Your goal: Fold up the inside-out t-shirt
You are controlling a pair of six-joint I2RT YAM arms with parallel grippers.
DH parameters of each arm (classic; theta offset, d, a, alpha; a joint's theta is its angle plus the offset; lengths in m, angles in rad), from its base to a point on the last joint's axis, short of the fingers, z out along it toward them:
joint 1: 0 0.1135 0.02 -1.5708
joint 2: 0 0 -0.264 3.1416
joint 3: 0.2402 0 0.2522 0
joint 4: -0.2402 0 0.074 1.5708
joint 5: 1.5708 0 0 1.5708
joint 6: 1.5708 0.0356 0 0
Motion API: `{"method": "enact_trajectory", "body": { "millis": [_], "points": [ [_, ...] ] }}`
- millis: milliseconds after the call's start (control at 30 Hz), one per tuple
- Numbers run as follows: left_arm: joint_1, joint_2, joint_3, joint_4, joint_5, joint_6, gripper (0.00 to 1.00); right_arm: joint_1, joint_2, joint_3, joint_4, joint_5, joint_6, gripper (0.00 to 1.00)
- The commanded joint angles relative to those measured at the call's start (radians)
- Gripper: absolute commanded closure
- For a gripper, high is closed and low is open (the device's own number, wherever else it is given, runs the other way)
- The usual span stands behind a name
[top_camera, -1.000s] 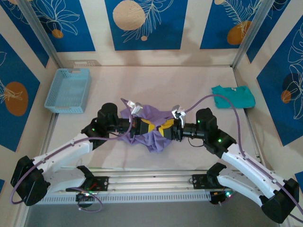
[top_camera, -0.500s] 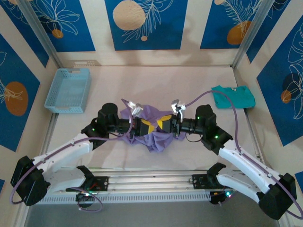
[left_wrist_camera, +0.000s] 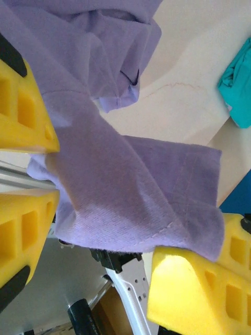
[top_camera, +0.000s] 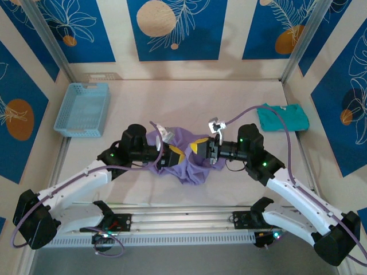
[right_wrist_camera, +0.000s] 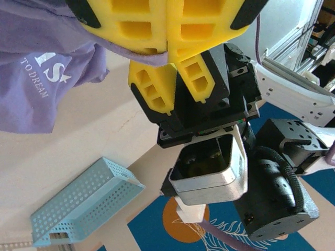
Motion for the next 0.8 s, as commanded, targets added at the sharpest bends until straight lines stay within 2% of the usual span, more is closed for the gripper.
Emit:
{"method": "enact_trajectory", "body": {
  "millis": [0, 167, 367, 500, 567, 633, 767],
  "points": [
    [-0.009, 0.000, 0.037, 0.000, -0.004, 0.014, 0.72, 0.011, -0.009, 0.027, -0.036, 0.044, 0.039, 1.00],
    [-0.026, -0.004, 0.046, 0.003, 0.022, -0.003, 0.58, 0.027, -0.003, 0.040, -0.083, 0.145, 0.054, 1.00],
    [-0.082, -0.021, 0.082, -0.114, -0.125, 0.033, 0.48, 0.057, 0.021, 0.075, -0.156, 0.286, 0.089, 1.00],
    [-0.118, 0.025, 0.125, -0.149, -0.196, 0.045, 0.47, 0.080, 0.040, 0.083, -0.148, 0.309, 0.114, 1.00],
    [-0.120, 0.056, 0.141, -0.140, -0.215, 0.045, 0.52, 0.088, 0.040, 0.086, -0.145, 0.313, 0.119, 1.00],
    [-0.120, 0.074, 0.148, -0.129, -0.229, 0.050, 0.65, 0.092, 0.040, 0.088, -0.153, 0.316, 0.118, 1.00],
    [-0.118, 0.077, 0.129, -0.087, -0.170, 0.083, 0.88, 0.092, 0.019, 0.094, -0.189, 0.333, 0.103, 1.00]
  ]
}}
